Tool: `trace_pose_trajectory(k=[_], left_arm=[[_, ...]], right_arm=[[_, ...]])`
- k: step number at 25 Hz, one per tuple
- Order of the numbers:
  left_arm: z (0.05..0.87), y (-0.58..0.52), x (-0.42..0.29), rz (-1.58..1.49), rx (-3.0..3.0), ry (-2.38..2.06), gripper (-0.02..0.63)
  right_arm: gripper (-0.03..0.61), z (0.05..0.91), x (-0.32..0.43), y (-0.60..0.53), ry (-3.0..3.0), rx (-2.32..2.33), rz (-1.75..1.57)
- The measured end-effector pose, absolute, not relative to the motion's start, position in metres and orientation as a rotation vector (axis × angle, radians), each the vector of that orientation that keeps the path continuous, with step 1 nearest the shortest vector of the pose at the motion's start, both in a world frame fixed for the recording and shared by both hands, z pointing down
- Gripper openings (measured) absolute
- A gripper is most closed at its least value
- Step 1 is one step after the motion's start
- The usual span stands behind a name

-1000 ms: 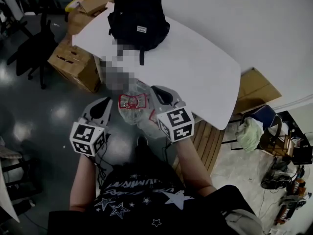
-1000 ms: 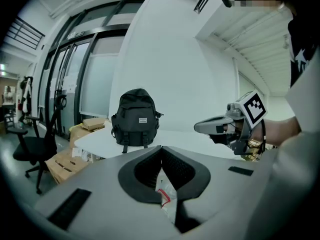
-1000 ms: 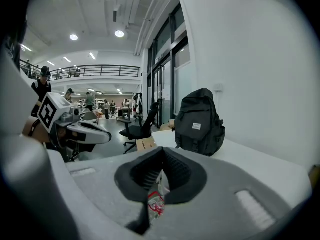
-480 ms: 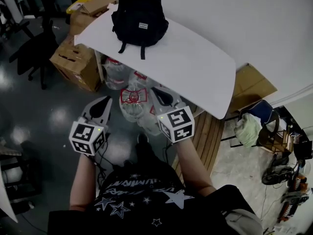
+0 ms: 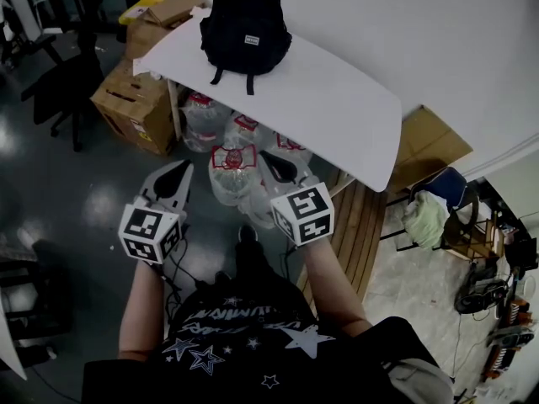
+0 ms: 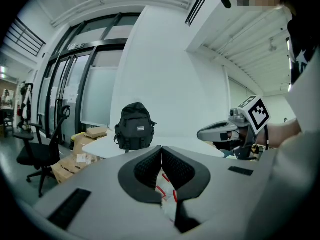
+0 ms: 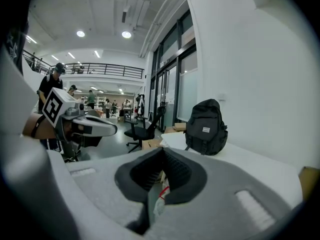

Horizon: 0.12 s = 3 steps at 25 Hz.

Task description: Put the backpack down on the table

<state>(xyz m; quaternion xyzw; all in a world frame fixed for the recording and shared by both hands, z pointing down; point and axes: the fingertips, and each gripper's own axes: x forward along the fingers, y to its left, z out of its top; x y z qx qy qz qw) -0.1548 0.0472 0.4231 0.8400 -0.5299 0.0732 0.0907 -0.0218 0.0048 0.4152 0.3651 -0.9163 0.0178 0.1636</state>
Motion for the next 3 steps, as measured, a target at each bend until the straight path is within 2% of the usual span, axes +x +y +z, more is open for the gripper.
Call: trace_pose_trajectory(k=[3], left_arm=[[0.4217, 0.0622, -0.1594, 0.222, 2.499, -1.577, 0.008]], right_arm=[[0.000, 0.4132, -0.0266, 0.0191, -2.617, 1.042, 0.047]])
